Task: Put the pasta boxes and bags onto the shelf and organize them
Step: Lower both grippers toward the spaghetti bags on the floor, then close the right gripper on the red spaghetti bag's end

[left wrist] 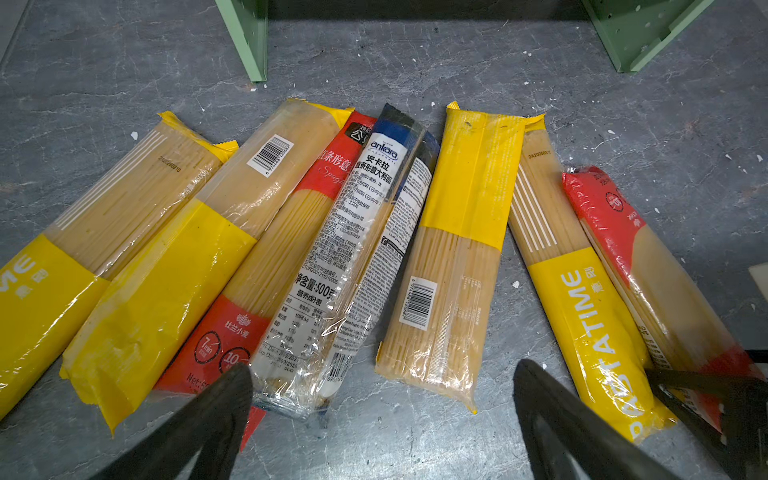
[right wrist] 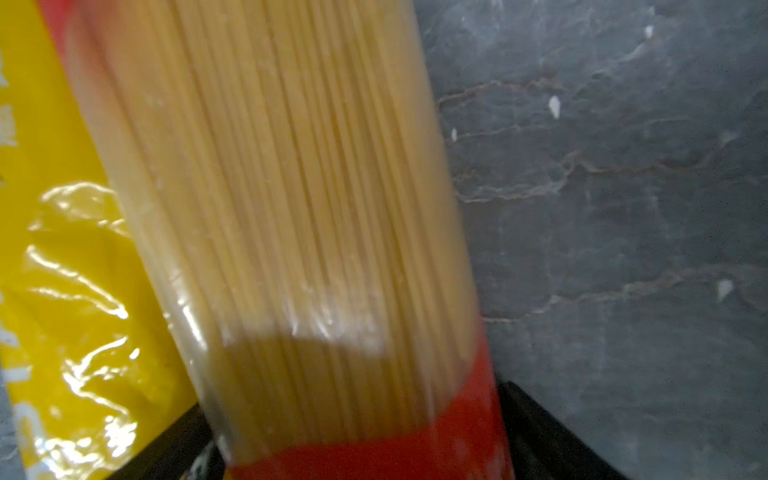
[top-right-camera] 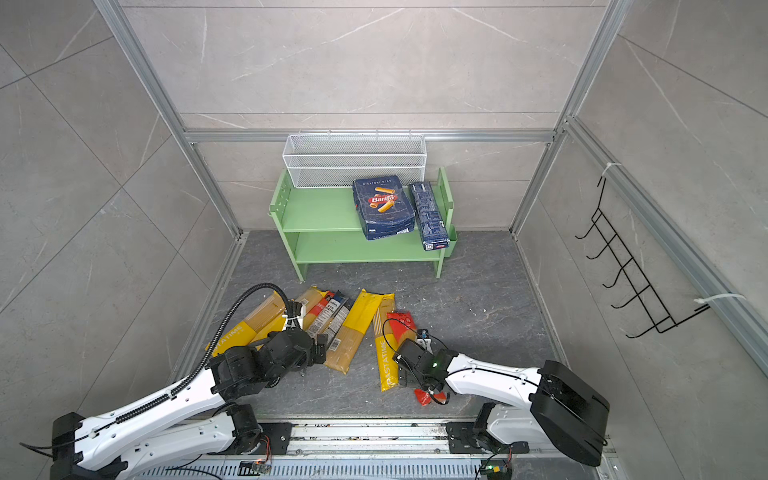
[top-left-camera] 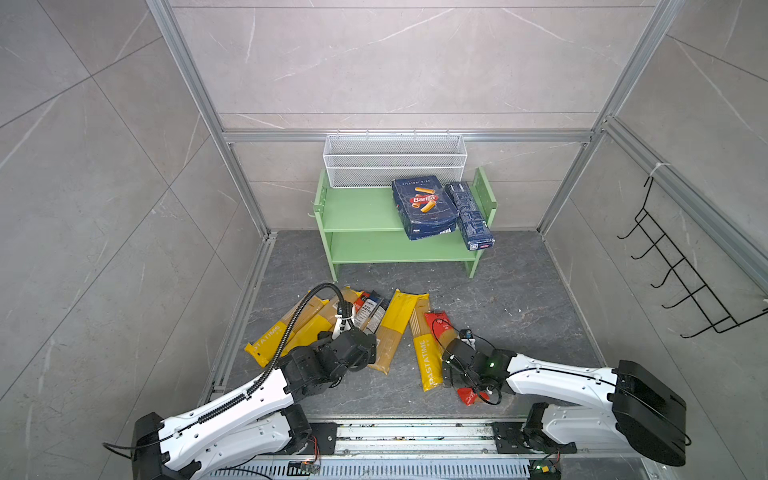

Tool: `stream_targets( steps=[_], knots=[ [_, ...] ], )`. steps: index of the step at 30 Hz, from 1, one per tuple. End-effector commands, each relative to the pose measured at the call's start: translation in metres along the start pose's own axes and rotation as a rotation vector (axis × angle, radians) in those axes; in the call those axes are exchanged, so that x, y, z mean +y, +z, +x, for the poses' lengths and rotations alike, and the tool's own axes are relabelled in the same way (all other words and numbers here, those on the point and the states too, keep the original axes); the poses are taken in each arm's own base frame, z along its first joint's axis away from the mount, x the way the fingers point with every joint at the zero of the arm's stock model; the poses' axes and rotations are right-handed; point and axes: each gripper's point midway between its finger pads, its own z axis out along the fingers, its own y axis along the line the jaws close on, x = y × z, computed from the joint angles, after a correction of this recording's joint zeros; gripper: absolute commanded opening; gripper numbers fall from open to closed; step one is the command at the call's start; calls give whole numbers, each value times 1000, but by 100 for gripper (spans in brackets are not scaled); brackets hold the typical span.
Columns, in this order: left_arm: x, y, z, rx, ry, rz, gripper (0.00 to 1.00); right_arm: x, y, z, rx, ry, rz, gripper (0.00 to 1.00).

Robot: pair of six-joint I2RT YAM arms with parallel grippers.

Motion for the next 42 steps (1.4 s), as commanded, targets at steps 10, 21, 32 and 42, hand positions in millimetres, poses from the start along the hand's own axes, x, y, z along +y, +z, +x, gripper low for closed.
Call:
stream_targets(
  steps=[10,21,32,42],
  knots=[
    [10,-10,-8,-35,-11,-23,100,1,21,15,51,24,1,39],
    [13,-16,-17,-57,-3,-43,100,25,-27,-18,-73,20,-160,7],
    [7,-12,-22,-55,11,-57,100,51,-79,-49,-154,-25,-280,0],
    [6,-10,-24,-59,12,-62,100,67,-125,-69,-223,-61,-384,0]
  ],
)
